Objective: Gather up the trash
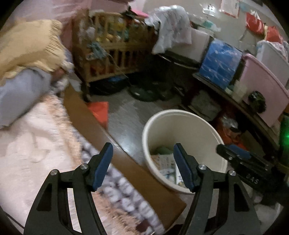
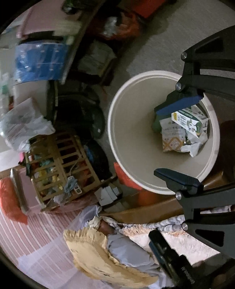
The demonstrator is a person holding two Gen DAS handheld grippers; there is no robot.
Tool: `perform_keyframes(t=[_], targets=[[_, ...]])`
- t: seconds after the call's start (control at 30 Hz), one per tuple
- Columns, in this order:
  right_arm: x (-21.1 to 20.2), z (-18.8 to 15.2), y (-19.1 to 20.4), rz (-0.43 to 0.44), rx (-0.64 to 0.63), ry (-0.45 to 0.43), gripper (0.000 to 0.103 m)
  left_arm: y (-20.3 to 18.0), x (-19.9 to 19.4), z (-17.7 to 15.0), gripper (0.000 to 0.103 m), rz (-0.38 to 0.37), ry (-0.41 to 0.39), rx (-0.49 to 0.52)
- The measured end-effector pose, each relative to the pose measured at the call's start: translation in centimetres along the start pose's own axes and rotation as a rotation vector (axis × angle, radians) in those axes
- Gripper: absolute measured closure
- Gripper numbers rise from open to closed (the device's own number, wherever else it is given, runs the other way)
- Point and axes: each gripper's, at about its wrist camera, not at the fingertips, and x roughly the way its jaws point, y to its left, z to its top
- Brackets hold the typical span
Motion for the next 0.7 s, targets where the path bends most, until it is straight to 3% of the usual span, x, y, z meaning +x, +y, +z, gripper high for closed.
perform_keyframes(t=[0.2, 0.43, 0.53, 0.7], targets=[[-4.0, 0.2, 3.2, -0.041, -0.073, -0.124, 0.044, 0.8, -4.6, -0.7, 0.035, 0.073, -0.116, 0.023], [-8.3, 0.7, 5.9, -0.050, -0.107, -0.237, 0.044, 1.9, -8.6, -1.1, 0.035, 0.082, -0.206, 0.011], [-9.8, 0.7, 7.0, -0.050, -0.128, -0.274, 0.037, 2.1, -9.9, -1.2, 0.035, 0.093, -0.236, 0.012], [-11.4, 0.8, 8.4, -0.042, -0.153, -0.311, 0.036, 2.3, -11.6, -1.3, 0.035, 0.103, -0.282, 0.012]])
